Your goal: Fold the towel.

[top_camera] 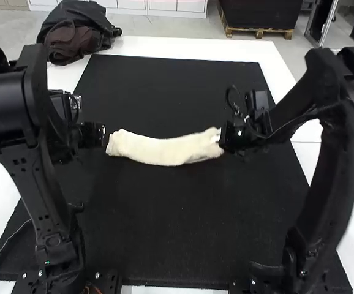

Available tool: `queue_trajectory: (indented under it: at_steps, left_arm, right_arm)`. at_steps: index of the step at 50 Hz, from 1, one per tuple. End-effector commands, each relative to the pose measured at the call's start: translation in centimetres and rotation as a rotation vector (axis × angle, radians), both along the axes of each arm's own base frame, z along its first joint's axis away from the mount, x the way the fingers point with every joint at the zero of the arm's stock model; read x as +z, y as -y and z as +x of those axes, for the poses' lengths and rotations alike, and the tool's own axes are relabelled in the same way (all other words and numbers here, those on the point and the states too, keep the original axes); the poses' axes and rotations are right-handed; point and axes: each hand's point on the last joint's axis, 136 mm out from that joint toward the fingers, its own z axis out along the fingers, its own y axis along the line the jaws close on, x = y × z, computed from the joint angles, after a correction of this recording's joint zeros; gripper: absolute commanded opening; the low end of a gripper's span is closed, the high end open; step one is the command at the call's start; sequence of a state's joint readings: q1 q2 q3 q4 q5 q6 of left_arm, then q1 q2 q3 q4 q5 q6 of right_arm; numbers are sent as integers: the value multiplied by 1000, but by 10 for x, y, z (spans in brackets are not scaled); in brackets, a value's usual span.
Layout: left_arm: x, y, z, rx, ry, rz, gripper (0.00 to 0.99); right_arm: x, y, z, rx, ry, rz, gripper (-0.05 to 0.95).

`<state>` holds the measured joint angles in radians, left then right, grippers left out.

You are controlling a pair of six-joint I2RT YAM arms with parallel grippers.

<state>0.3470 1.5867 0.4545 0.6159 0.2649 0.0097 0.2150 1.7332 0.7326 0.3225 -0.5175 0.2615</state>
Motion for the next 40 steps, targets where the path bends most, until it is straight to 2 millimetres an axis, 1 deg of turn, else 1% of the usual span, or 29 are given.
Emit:
queue_trajectory:
  at_steps: [1, 6, 11, 17, 26, 32, 40]
  left_arm:
    - [23, -4, 11, 5, 59, 10, 969]
    - [25, -9, 11, 21, 62, 23, 969]
    - [26, -12, 12, 31, 65, 39, 969]
    - [28, -14, 11, 38, 68, 41, 969]
    - [29, -22, 8, 59, 67, 43, 969]
    - [31, -22, 7, 59, 72, 45, 969]
    - [36, -22, 7, 61, 85, 47, 969]
  right_arm:
    - [29, -11, 5, -1, 32, 49, -28]
    - [35, -28, -2, 37, 28, 56, -28]
    - [40, -48, -9, 87, 29, 56, -28]
    - [48, -74, -11, 141, 47, 62, -28]
    - [47, -103, -8, 201, 42, 59, -28]
    - [46, -124, -6, 241, 48, 55, -28]
    - [45, -157, -7, 300, 52, 51, -28]
